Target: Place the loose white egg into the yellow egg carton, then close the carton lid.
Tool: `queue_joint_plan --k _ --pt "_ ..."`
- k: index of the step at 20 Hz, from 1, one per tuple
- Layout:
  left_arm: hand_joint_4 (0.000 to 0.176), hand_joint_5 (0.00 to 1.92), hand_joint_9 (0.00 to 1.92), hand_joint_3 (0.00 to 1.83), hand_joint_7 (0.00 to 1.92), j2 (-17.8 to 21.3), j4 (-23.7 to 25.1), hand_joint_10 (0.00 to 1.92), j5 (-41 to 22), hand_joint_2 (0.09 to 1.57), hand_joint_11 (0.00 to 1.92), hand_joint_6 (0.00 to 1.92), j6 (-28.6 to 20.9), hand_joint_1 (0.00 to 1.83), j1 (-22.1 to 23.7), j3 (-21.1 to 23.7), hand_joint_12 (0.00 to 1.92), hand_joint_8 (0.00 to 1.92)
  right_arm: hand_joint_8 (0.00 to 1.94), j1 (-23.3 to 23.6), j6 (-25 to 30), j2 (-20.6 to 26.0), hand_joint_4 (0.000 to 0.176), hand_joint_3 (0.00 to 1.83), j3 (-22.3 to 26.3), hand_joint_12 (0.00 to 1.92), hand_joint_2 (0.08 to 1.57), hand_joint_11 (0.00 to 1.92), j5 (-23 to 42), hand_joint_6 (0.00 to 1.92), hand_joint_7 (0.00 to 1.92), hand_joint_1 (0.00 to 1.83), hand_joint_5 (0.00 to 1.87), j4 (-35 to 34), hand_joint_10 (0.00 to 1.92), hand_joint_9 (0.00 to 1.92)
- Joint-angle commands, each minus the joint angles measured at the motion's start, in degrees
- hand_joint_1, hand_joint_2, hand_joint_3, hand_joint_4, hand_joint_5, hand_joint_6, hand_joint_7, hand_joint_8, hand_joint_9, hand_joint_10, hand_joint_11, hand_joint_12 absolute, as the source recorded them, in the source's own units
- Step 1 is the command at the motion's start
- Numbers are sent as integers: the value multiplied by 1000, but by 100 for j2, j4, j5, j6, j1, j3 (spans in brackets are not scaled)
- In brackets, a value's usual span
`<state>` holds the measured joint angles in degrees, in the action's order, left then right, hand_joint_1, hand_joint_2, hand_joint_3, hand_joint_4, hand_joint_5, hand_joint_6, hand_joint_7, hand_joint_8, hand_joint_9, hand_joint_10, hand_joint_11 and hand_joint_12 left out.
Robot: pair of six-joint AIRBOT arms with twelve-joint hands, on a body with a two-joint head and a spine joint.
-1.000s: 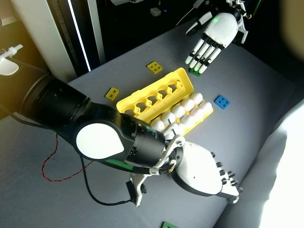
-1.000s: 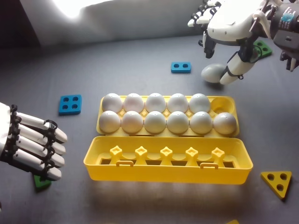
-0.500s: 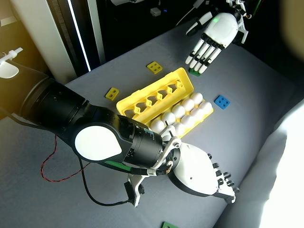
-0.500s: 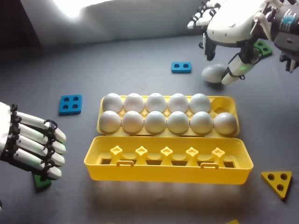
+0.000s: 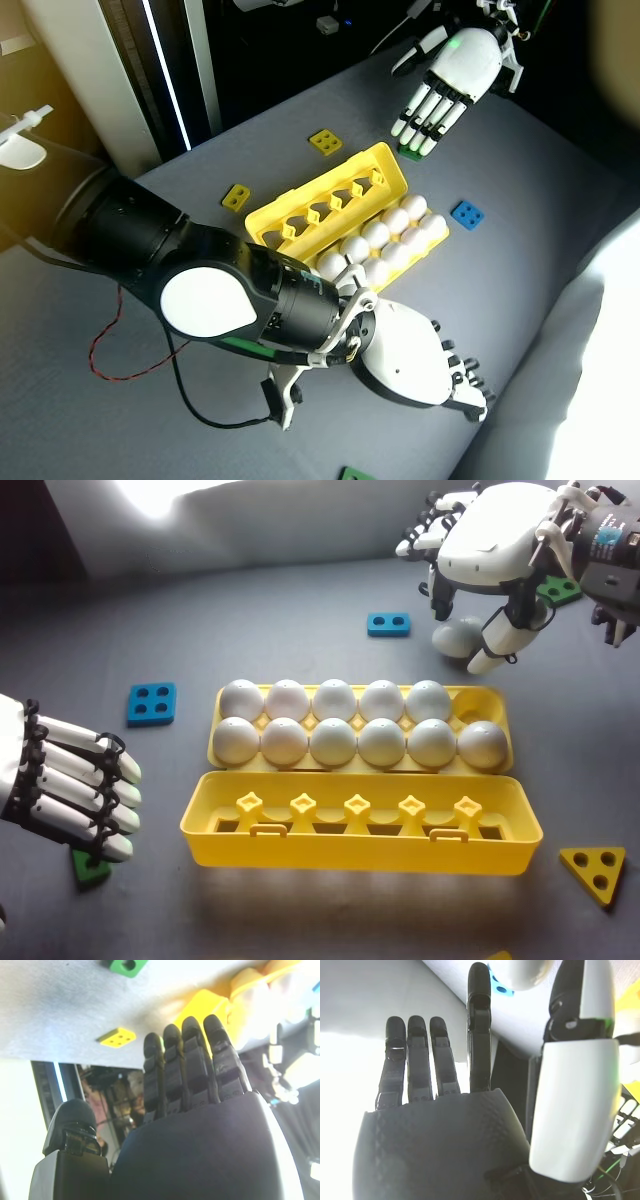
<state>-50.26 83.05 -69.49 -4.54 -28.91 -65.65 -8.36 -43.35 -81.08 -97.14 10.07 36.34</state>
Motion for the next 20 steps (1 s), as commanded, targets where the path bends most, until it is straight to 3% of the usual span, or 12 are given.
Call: queue_joint_plan --k 1,2,5,7,13,14,16,18,20 --pt "0 350 249 0 307 49 -382 0 -324 1225 0 0 -1 0 21 -40 457 0 0 10 -5 85 116 1 -27 557 788 0 416 6 190 853 1010 -80 1 201" --pt "0 354 252 0 311 49 -382 1 -324 1223 0 2 -1 0 22 -38 452 2 0 -6 -5 86 119 1 -27 510 790 0 417 5 191 856 995 -81 0 200" --pt "0 372 273 0 332 51 -382 7 -324 1219 0 6 -1 0 22 -33 497 7 4 -42 -5 86 100 0 -27 502 785 0 421 5 203 866 998 -83 1 205" --pt "0 350 247 0 309 51 -382 2 -324 1219 0 2 -1 0 22 -29 421 2 0 -76 -5 86 102 1 -27 549 787 0 424 0 200 860 993 -117 0 210" --pt "0 356 258 2 317 57 -382 2 -325 1227 0 1 -1 0 26 -15 454 1 0 -170 -23 89 103 0 -27 580 786 0 455 1 216 872 994 -159 2 227" --pt "0 358 261 2 319 58 -382 2 -325 1232 0 1 -1 0 26 -13 468 1 0 -179 -24 90 86 1 -28 578 789 0 460 0 217 871 991 -165 1 225" --pt "0 358 260 0 318 61 -382 2 -325 1220 0 1 -1 0 26 -9 476 2 7 -195 -37 93 104 1 -28 470 789 0 460 3 213 871 976 -167 10 228" --pt "0 346 247 0 307 66 -382 2 -325 1215 0 1 -1 0 26 0 456 2 0 -211 -71 101 105 0 -29 516 794 0 463 2 219 866 978 -168 1 229" --pt "0 345 250 2 308 68 -382 2 -325 1225 0 0 8 0 26 3 438 1 0 -212 -125 119 90 0 -31 525 792 0 470 5 211 876 987 -170 2 223"
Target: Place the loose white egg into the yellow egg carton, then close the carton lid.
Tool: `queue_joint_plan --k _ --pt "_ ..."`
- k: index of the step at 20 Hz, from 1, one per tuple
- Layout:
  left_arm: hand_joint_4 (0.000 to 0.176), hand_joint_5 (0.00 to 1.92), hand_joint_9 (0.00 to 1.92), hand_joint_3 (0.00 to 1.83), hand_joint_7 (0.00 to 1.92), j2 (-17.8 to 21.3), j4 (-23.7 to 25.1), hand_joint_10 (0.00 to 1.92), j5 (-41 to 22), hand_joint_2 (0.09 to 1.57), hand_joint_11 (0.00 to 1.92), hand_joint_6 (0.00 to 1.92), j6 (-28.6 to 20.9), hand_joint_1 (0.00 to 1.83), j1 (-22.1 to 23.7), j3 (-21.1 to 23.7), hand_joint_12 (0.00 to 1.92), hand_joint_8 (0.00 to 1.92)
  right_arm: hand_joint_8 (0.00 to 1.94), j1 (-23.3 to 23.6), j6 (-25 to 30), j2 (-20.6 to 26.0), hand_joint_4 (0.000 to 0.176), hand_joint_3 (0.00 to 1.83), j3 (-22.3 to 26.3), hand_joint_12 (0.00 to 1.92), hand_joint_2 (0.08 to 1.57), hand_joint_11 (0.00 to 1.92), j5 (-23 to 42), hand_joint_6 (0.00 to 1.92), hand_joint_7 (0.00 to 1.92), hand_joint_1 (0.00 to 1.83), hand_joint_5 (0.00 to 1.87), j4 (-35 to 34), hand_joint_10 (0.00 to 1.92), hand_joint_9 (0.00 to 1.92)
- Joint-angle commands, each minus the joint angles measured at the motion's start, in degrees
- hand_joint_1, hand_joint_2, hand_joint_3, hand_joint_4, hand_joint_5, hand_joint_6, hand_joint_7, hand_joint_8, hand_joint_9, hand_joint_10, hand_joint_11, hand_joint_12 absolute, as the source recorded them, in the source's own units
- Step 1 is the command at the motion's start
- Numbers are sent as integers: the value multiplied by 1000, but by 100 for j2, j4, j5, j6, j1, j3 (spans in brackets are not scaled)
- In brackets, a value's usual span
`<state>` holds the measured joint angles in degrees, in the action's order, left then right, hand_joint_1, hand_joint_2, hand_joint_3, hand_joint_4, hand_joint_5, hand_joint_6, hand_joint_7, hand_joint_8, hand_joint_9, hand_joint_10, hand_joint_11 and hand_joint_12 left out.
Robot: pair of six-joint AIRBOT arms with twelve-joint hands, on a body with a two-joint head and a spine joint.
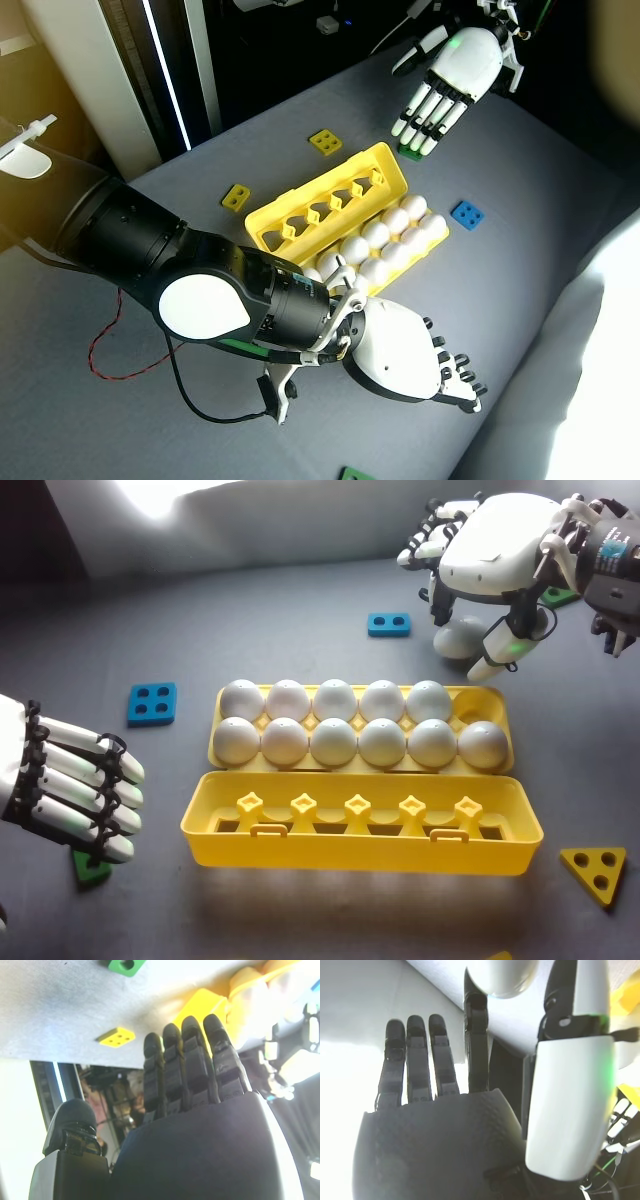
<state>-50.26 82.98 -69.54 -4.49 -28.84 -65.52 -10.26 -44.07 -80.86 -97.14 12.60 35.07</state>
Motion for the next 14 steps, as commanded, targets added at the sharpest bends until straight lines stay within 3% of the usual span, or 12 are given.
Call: queue_joint_plan --k 1,3,5,8,11,12,14 --pt "0 341 248 3 305 68 -375 1 -320 1228 0 0 7 0 18 -10 432 0 0 -22 -67 107 88 0 -35 527 791 0 222 6 210 875 989 -46 2 223" --pt "0 351 256 1 312 71 -375 3 -320 1228 0 3 15 0 12 -6 460 3 1 -24 -71 120 82 0 -60 560 790 0 229 2 215 867 989 -51 1 225" --pt "0 348 249 1 307 72 -375 0 -320 1228 0 1 22 0 -5 2 426 0 0 -27 -71 122 95 0 -99 629 792 0 229 1 227 859 995 -53 2 237" --pt "0 334 226 4 288 75 -375 0 -320 1236 0 1 37 0 -7 12 368 0 5 -30 -73 130 83 0 -155 624 790 0 229 2 224 860 996 -54 3 230" --pt "0 416 292 2 359 76 -375 4 -319 1229 0 3 43 0 -7 10 498 4 0 -53 -73 144 93 2 -155 569 805 0 231 2 226 858 981 -54 0 207" --pt "0 388 270 3 334 76 -375 3 -319 1235 0 2 43 0 -7 11 438 3 4 -75 -73 145 93 1 -155 483 811 0 238 2 210 857 974 -55 1 183" --pt "0 382 274 3 334 76 -375 4 -319 1244 0 1 43 0 -5 11 453 3 5 -99 -73 143 119 0 -154 465 806 0 266 0 210 858 957 -56 0 175"
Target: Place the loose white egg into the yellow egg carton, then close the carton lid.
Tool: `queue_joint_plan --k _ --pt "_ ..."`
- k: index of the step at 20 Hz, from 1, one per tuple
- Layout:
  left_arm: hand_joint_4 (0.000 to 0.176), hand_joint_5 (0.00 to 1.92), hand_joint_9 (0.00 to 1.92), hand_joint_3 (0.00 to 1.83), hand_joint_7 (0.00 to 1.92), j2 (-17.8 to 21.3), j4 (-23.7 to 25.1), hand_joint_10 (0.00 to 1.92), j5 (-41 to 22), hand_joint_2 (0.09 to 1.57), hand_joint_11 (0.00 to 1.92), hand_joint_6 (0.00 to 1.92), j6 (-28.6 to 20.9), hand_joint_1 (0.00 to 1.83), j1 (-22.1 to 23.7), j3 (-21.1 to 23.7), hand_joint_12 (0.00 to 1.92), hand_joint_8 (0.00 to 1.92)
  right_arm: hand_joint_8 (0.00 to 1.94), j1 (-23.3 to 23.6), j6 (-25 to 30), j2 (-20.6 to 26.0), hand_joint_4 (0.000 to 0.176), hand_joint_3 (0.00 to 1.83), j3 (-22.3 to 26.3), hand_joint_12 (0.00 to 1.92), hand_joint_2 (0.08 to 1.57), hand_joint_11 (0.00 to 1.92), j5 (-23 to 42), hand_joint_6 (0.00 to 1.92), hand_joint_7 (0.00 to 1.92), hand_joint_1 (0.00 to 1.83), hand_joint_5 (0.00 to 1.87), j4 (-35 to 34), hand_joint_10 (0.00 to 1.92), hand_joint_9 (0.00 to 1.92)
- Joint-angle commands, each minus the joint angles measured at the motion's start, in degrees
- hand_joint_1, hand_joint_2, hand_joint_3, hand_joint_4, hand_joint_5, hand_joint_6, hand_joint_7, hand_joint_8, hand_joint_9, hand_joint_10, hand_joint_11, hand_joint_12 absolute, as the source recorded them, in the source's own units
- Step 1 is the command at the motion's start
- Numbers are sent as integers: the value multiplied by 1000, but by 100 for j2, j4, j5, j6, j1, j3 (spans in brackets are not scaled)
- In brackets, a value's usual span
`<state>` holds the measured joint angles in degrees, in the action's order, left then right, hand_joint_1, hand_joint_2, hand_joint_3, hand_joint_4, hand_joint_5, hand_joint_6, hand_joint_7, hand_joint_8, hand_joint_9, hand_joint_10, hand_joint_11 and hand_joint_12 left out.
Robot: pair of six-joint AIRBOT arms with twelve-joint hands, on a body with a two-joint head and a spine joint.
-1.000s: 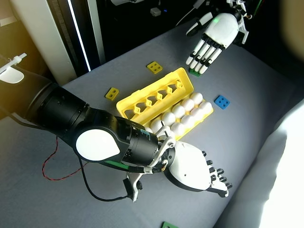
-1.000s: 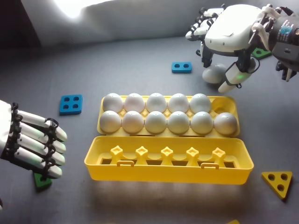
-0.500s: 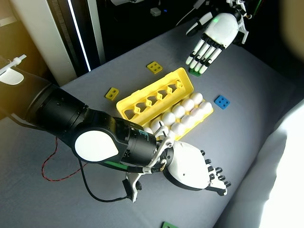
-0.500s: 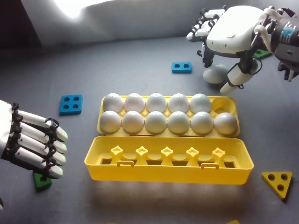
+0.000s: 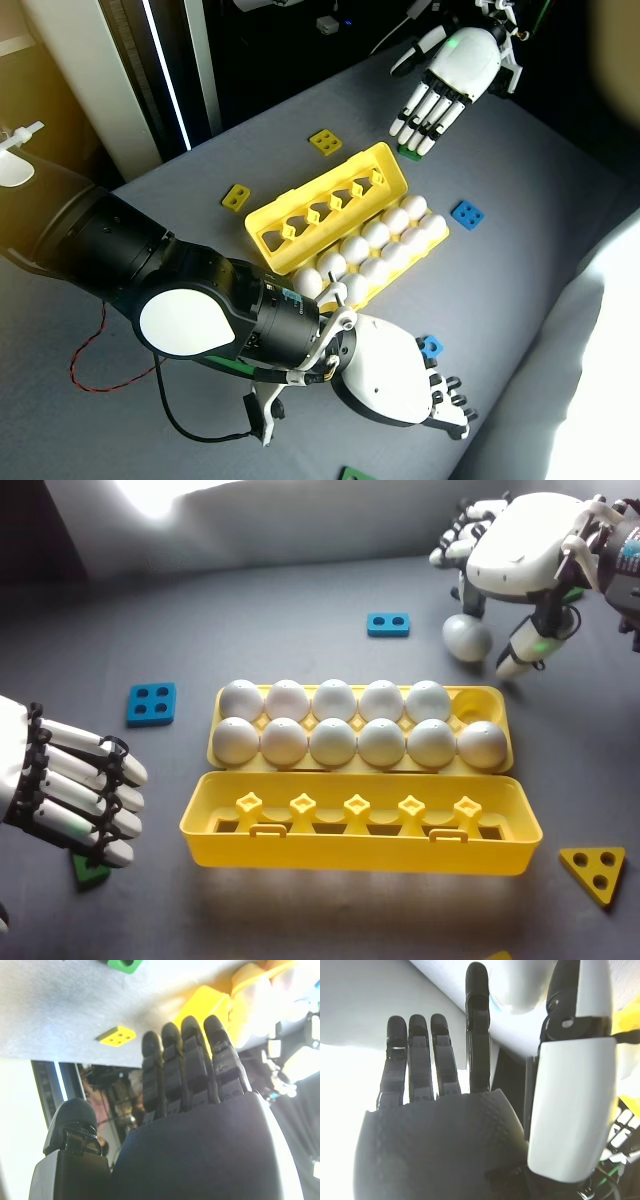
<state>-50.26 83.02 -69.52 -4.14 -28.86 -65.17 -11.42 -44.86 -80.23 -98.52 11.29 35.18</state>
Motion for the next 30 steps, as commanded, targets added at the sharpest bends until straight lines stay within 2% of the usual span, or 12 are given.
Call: queue_joint_plan --k 1,5,7,9,11,13,15,17,23,24,27,30 --pt "0 381 285 0 342 73 -379 3 -322 1234 0 0 7 0 1 -24 478 1 1 16 6 76 107 0 -16 559 812 0 413 1 211 858 957 -69 0 163" --pt "0 362 287 3 337 66 -379 0 -322 1251 0 0 7 0 13 -24 511 0 0 37 3 54 104 1 -16 596 809 0 460 1 217 863 975 -69 0 165" --pt "0 319 256 3 307 65 -379 1 -322 1259 0 2 7 0 16 -24 422 1 3 61 2 54 75 0 -16 517 804 0 460 1 238 886 996 -69 0 180" --pt "0 317 260 0 306 66 -379 0 -322 1249 0 0 6 0 19 -24 457 0 2 83 -100 58 89 1 -16 445 811 0 460 0 225 872 981 -69 0 163" --pt "0 340 280 1 327 67 -379 0 -322 1246 0 3 6 0 19 -24 519 0 0 116 -331 82 71 2 -17 445 816 0 464 0 218 877 975 -69 0 149" --pt "0 341 268 0 319 70 -379 1 -322 1246 0 2 6 0 21 -21 483 0 0 165 -350 130 77 5 -17 443 824 0 489 0 201 869 959 -69 0 128" --pt "0 336 260 2 312 72 -378 1 -322 1254 0 1 6 0 24 -18 442 1 1 209 -350 166 101 0 -17 485 822 0 501 2 210 849 967 -70 2 141" --pt "0 327 258 0 307 71 -378 1 -322 1250 0 0 5 0 27 -17 443 0 0 270 -349 172 91 1 -18 445 825 0 501 2 218 860 973 -77 1 142" --pt "0 340 249 1 308 71 -375 3 -322 1246 0 1 -1 0 40 -16 425 1 2 555 -350 155 82 4 -16 480 821 0 19 1 238 860 992 -1557 3 162" --pt "0 332 234 1 292 71 -374 2 -322 1247 0 1 -1 0 43 -16 383 1 1 598 -350 147 70 2 -16 516 825 0 -55 0 243 864 990 -1762 1 163" --pt "0 342 252 2 311 64 -353 5 -322 1254 0 2 -3 0 55 -17 420 5 3 766 -350 104 87 2 -16 527 828 0 -319 2 253 859 991 -2383 9 189" --pt "0 366 287 0 340 59 -332 2 -322 1247 0 0 -7 0 64 -22 476 1 5 856 -350 37 75 0 -17 526 823 0 -434 6 261 861 1001 -2646 10 196"
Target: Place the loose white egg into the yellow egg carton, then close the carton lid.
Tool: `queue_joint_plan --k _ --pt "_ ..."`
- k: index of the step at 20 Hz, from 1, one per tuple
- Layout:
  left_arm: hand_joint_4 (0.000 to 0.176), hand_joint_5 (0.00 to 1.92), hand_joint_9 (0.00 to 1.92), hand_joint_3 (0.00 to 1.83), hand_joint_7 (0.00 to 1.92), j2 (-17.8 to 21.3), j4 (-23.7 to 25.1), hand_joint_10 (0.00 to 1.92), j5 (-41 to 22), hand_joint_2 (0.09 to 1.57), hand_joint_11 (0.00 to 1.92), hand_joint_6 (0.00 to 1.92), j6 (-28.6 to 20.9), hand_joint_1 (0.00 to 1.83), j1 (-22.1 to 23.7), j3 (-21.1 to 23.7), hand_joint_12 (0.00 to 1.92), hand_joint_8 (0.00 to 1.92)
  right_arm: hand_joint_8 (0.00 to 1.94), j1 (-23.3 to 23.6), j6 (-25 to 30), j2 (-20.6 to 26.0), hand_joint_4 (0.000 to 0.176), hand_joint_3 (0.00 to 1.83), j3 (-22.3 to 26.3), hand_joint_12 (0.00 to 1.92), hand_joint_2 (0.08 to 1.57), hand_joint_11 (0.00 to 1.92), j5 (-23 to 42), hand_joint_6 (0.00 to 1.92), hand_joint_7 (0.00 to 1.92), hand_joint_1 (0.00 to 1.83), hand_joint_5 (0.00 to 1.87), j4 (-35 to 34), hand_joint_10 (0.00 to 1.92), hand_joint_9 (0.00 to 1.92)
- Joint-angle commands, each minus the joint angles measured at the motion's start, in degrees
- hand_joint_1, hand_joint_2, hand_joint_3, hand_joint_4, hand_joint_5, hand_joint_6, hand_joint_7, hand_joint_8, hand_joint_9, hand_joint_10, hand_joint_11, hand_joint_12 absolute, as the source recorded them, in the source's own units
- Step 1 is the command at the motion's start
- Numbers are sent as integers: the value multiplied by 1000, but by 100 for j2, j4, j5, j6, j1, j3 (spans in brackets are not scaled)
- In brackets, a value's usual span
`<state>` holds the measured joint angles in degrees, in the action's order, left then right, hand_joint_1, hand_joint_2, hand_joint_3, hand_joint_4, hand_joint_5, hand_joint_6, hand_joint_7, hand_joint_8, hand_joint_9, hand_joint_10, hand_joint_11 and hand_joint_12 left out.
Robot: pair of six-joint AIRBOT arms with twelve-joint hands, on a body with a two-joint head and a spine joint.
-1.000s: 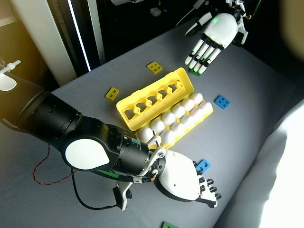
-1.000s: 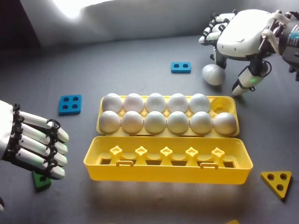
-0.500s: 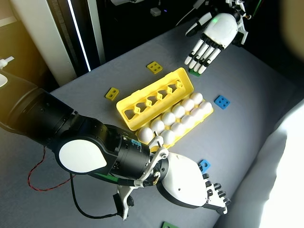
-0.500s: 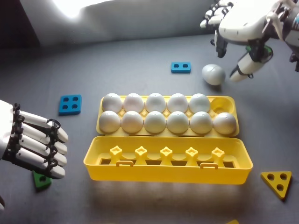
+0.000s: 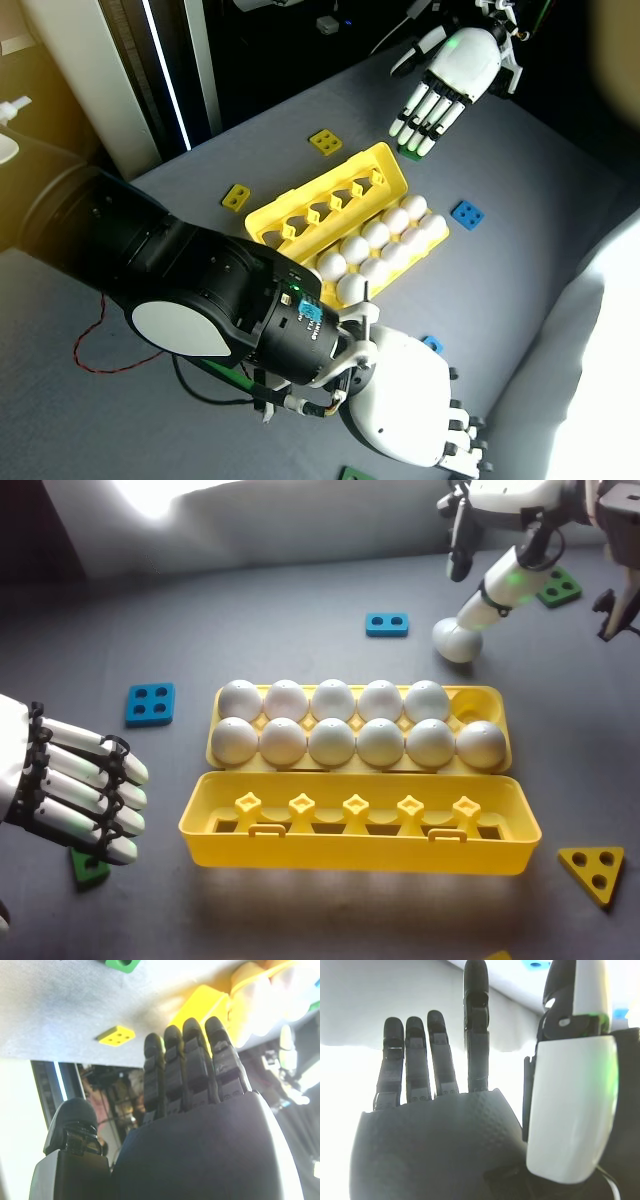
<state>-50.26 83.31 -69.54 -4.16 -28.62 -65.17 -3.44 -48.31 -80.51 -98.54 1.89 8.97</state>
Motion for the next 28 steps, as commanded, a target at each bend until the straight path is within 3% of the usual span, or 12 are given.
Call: queue_joint_plan --k 1,3,9,10,14,20,21,23,24,25,26,28 --pt "0 365 287 0 337 58 -360 0 -320 1247 0 0 -6 0 41 -25 484 0 1 59 -4 36 75 0 -16 500 832 0 504 2 259 860 996 -26 3 192" --pt "0 345 258 0 312 56 -359 1 -320 1246 0 0 -10 0 43 -27 413 1 0 53 -4 -12 88 0 -16 465 831 0 480 1 255 855 997 -45 0 189" --pt "0 371 278 0 335 52 -359 3 -320 1245 0 4 -32 0 47 -24 491 4 1 -66 -47 -44 79 2 -32 428 839 0 521 1 266 875 988 -94 0 188" --pt "0 379 282 2 339 51 -358 4 -320 1249 0 6 -32 0 48 -24 494 4 1 -80 -54 -45 92 4 -47 432 846 0 531 0 253 866 981 -94 3 185" --pt "0 386 306 2 361 47 -353 3 -320 1253 0 0 -32 0 54 -24 530 2 0 -201 -63 -59 78 0 -167 506 841 0 618 1 283 885 996 -94 1 227" --pt "0 361 269 0 324 35 -348 2 -320 1253 0 1 -32 0 59 -24 462 1 1 -281 -63 -66 77 0 -210 478 846 0 621 2 275 894 1001 -116 2 204" --pt "0 362 270 0 328 34 -348 2 -320 1251 0 3 -32 0 63 -24 443 3 1 -265 -63 -72 86 0 -211 445 850 0 629 1 285 889 999 -117 1 210" --pt "0 369 275 0 334 32 -348 3 -320 1249 0 4 -32 0 64 -24 462 3 0 -240 -63 -86 85 1 -211 434 852 0 632 0 280 891 994 -117 0 201" --pt "0 389 304 1 361 29 -348 3 -320 1254 0 1 -32 0 64 -24 544 2 2 -228 -63 -95 73 0 -211 434 842 0 631 3 283 910 999 -117 4 209" --pt "0 386 301 0 359 27 -348 0 -320 1254 0 0 -32 0 64 -23 515 0 1 -219 -63 -108 88 0 -210 480 845 0 625 1 282 888 997 -117 3 214" --pt "0 387 297 0 355 26 -348 0 -320 1251 0 0 -32 0 64 -22 508 0 2 -213 -63 -117 75 0 -210 490 841 0 619 3 287 897 1003 -117 7 228" --pt "0 386 298 0 354 26 -348 0 -320 1250 0 0 -32 0 58 -21 507 0 0 -214 -63 -125 75 0 -209 492 846 0 611 0 282 882 994 -121 3 221"
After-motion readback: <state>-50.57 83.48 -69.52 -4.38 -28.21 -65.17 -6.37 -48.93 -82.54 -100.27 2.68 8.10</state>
